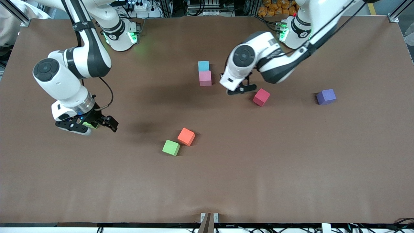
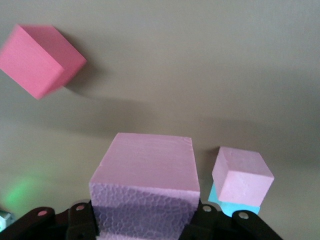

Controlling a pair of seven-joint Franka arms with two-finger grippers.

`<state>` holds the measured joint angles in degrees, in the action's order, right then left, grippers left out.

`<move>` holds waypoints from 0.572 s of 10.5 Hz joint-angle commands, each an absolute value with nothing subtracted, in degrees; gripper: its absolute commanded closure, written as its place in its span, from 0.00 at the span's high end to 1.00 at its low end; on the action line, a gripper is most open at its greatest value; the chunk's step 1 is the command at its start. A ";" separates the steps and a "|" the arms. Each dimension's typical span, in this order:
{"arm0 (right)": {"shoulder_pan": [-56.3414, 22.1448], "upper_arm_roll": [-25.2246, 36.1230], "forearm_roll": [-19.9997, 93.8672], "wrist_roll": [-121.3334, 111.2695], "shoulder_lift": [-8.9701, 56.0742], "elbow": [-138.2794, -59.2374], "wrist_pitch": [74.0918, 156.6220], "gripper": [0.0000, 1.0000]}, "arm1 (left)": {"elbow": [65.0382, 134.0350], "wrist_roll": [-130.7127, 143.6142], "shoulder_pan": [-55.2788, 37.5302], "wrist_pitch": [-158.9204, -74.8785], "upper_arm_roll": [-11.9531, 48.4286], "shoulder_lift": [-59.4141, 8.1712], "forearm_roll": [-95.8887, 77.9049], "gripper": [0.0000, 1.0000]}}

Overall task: Arrange blocks into number 1
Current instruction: 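Carry the pink cube to the line while the right gripper reaches the green cube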

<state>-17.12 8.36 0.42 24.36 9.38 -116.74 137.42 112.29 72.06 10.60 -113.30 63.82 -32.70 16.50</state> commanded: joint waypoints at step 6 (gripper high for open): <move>-16.61 7.21 0.79 24.52 14.32 -112.25 137.64 1.00 | 111.88 84.10 -11.23 -118.99 59.68 -38.93 15.56 0.00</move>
<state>-17.09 7.90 0.48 24.38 12.45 -114.46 137.71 112.36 82.43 -8.98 -117.46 60.18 -38.27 16.46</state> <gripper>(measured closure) 0.000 0.388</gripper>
